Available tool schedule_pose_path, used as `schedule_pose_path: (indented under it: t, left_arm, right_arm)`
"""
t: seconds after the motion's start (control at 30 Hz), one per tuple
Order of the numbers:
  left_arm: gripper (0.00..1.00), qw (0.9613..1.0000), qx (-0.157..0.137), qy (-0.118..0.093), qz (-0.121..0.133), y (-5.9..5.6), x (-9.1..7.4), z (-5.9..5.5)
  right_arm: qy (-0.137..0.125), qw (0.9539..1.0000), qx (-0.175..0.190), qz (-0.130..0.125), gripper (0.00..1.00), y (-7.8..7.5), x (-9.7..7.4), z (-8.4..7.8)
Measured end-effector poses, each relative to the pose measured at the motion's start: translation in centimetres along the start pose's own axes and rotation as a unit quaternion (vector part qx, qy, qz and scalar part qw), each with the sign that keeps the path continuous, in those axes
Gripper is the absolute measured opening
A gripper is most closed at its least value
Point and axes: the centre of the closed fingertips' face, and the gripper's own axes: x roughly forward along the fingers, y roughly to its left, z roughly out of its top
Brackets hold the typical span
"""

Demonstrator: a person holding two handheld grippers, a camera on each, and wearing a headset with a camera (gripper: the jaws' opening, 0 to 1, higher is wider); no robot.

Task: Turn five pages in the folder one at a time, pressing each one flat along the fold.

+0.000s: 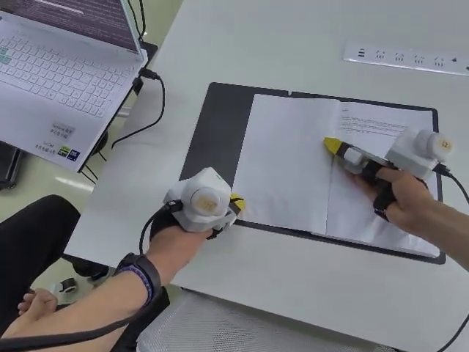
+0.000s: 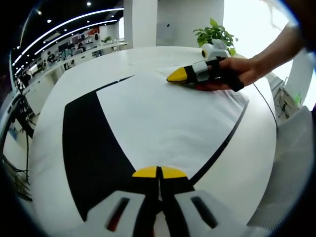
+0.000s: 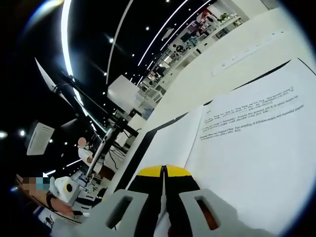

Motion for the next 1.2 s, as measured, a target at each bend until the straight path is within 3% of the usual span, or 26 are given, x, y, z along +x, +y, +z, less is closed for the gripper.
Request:
schedule_pose_path:
  t: [0.17, 0.9, 1.2]
  left_arm:
    - [0.0, 1.0, 0.008, 0.003, -0.001, -0.1, 0.0, 0.0]
    - [0.0, 1.0, 0.009, 0.003, 0.002, -0.1, 0.0, 0.0]
    - [0.0, 0.9999, 0.014, 0.002, 0.001, -0.1, 0.0, 0.0]
  right_arm:
    - [0.0, 0.9999, 0.007, 0.014, 0.0, 0.4, -1.3, -1.3]
    - [0.058, 0.9969, -0.01, 0.052, 0.0, 3.8, -4.8, -8.0]
    - [0.052, 0.997, 0.012, 0.055, 0.0, 4.4, -6.4, -9.9]
